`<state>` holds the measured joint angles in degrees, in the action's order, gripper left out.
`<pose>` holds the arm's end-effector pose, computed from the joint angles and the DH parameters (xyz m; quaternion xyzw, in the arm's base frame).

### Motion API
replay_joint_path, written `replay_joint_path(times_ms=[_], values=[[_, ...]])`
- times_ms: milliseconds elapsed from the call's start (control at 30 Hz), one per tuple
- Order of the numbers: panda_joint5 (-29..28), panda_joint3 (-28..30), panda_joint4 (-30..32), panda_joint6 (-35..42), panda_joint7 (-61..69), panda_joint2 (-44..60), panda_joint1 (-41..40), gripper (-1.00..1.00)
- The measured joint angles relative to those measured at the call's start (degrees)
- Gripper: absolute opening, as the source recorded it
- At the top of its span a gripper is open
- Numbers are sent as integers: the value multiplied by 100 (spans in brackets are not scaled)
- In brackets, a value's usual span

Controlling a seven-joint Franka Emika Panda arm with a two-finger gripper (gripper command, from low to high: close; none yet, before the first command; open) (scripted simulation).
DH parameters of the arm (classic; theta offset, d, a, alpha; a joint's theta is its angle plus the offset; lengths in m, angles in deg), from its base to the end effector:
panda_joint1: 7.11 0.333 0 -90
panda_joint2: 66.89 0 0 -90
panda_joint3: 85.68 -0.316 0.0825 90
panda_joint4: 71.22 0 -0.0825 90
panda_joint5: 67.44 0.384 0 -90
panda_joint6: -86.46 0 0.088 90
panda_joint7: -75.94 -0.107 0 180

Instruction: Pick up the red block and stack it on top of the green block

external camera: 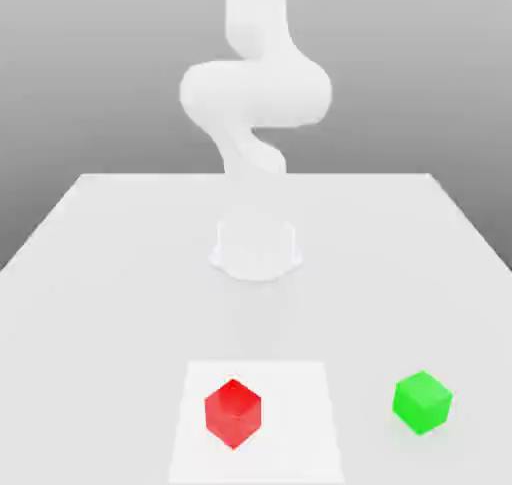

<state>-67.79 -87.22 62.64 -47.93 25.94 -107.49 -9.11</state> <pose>0.3818 0.0002 0.6643 -0.8475 0.3979 -0.3239 0.1361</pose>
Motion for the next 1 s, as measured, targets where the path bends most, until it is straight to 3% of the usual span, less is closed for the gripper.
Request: replay_joint_path(times_ms=[433,700,900,933,1000], values=[[-287,-575,1081,-1362,-2249,2743,-817,0],[-191,-566,1741,-2196,-3418,4388,-940,0],[-474,-315,1666,-3172,-3792,5625,-757,0],[-516,-269,1647,-3289,-3823,5763,-719,-100],[-517,-269,1647,-3290,-3824,5763,-719,-100]])
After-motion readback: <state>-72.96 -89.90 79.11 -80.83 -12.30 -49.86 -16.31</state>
